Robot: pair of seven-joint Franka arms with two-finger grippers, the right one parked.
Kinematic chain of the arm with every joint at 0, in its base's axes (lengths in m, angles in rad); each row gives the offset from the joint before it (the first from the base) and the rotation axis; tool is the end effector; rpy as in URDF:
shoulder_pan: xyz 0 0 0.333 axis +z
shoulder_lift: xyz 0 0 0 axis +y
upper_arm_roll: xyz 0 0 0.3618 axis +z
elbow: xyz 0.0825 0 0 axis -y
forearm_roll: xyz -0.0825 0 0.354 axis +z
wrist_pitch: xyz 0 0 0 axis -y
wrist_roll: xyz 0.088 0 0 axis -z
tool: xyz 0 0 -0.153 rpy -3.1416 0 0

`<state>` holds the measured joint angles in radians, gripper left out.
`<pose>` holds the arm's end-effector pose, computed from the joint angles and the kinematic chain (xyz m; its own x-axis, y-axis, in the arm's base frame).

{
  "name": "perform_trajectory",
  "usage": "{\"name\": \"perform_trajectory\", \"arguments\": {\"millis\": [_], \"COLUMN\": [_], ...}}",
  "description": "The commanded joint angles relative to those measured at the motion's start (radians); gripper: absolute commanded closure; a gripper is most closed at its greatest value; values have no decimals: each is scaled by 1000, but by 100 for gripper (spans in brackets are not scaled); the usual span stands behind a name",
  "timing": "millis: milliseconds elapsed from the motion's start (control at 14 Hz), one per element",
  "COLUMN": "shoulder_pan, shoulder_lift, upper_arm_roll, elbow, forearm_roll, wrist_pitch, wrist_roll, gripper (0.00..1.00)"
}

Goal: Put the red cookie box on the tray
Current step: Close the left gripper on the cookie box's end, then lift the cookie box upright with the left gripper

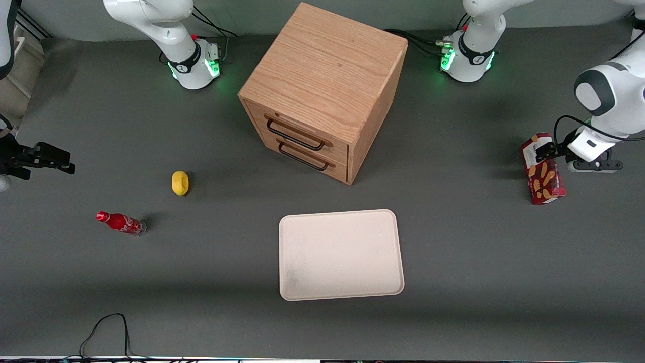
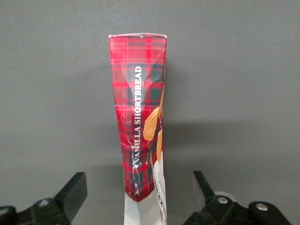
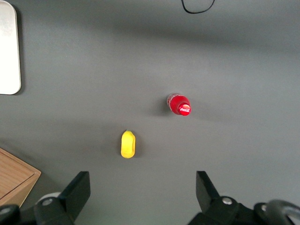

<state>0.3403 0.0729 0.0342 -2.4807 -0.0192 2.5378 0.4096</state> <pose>0.4275 0.1678 0.2847 0.9997 -0.0194 -0.0112 -0.0192 -0.9997 0.0138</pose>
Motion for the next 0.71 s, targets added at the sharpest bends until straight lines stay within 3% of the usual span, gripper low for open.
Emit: {"name": "perform_trajectory", "arguments": {"millis": [0, 214, 286, 357, 500, 643], "shoulder_pan": [-7, -6, -7, -7, -7, -7], "shoulder_lift": [27, 28, 31, 31, 30, 27], "upper_arm_roll": [3, 4, 4, 4, 3, 3], "elbow": [-6, -6, -6, -6, -4, -4], "forearm_roll": [-21, -22, -22, -22, -24, -25], "wrist_pitch": [51, 49, 49, 47, 42, 41], "wrist_roll": [21, 21, 21, 20, 17, 15], "gripper": [0, 1, 15, 38, 75, 100]}}
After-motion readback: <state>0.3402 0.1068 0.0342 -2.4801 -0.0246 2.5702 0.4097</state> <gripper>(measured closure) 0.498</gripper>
